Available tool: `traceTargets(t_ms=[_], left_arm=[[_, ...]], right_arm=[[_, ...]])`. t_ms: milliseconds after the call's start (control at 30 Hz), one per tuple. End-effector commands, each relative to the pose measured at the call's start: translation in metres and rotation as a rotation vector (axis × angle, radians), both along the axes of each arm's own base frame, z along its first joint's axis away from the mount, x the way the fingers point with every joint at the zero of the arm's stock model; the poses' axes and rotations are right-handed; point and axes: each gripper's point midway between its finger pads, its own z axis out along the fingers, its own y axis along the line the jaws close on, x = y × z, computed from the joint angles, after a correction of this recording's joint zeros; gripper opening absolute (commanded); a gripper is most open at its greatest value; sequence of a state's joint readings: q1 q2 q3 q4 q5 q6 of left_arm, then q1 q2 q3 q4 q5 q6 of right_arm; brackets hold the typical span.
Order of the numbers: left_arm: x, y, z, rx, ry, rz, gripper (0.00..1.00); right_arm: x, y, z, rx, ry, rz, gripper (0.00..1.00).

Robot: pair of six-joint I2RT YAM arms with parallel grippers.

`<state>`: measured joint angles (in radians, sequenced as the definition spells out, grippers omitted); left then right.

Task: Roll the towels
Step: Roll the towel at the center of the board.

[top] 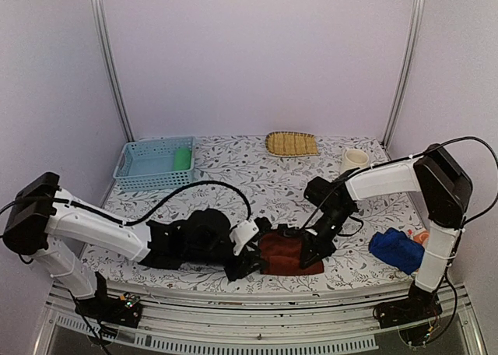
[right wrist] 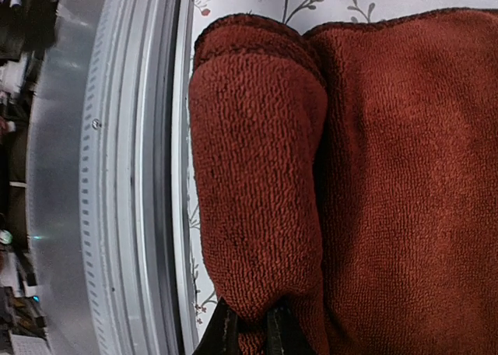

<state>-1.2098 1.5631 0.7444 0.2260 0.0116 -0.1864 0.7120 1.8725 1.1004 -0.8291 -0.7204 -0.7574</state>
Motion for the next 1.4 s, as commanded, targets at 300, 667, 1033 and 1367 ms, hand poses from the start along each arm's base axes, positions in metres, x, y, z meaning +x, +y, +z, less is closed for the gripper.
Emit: traceTargets(t_ms=[300,667,1033,1367], left_arm=[[-0.016,-0.061,-0.016,0.281,-0.515,-0.181,0.49],[0.007,-0.065,-0.076,0.546,-0.648,-0.268,0.46],[0.014,-0.069,-0.092,0.614,-0.614,-0.269,0.12],[0.009,-0.061,-0.082,0.608,-0.543,-0.256,0.0]], right_arm=[[0.002,-0.018,-0.049,-0.16,0.444,-0.116,0.05],[0.002,-0.02,-0.054,-0.176,0.44,-0.127,0.06],[0.007,-0.01,-0.015,-0.07,0.412,-0.099,0.14],[0.061,-0.013,0.022,0.032,0.265,-0.185,0.3]])
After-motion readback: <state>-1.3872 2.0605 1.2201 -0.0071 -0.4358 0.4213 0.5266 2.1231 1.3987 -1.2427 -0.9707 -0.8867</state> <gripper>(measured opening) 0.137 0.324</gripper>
